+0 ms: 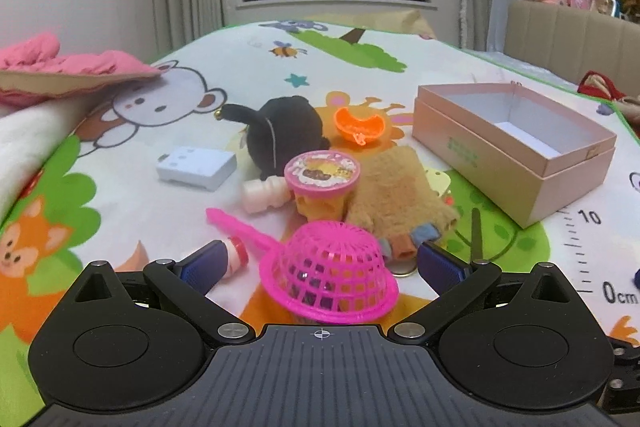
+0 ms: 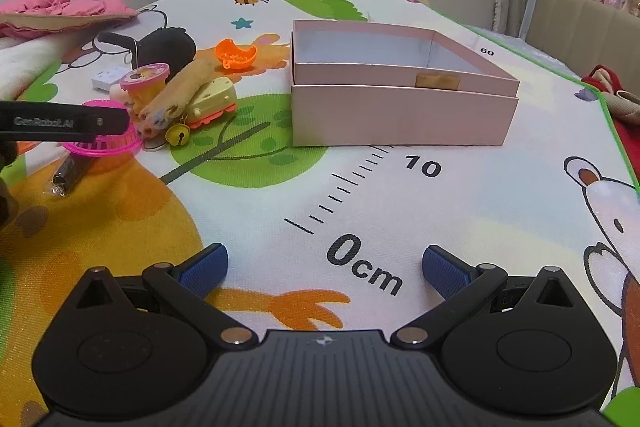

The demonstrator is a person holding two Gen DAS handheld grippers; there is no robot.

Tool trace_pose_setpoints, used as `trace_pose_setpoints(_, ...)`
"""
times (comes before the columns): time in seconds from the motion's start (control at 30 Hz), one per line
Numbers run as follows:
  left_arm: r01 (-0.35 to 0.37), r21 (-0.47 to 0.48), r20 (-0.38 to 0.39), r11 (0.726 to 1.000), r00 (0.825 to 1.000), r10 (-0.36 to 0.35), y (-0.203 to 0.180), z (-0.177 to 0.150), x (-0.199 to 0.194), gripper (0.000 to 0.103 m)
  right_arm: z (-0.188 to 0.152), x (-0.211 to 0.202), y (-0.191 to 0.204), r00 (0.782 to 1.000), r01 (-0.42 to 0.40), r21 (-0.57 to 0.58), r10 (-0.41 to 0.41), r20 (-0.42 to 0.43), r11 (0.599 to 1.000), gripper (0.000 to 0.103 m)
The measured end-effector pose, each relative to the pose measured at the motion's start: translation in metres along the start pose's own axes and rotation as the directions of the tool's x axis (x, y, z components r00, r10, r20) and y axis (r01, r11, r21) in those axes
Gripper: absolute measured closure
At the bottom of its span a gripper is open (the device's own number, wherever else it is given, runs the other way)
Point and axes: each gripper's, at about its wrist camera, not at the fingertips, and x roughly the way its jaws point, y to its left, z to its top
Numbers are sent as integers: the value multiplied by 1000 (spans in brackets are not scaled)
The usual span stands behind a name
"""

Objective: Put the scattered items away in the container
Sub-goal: 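Grasp the pink strainer with the left tool while the right tool approaches the black cylinder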

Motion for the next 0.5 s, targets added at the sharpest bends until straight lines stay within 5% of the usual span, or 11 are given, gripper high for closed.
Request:
trace_pose_setpoints(0.1,9,26,-3,1000,1000,-9,-2,-4,2,4,0,-1,1,1000,6,-7,-6,4,1000,0)
trace_pose_setpoints(0.2,21,39,-10,999,1000,-21,0,-6,1,26,0,-4,6,1000,24,-30,-23,21,999,0)
trace_pose_setpoints(0.3,42,8,3,999,999,-42,11,-6,-10,26,1,-10,13,999,25,-66,-22,46,998,0)
trace_pose_setpoints(0.5,49,-89,41,995,998,-45,53,-10,-50,26,14,-26,46,989,-121,-128,131,73,984,0)
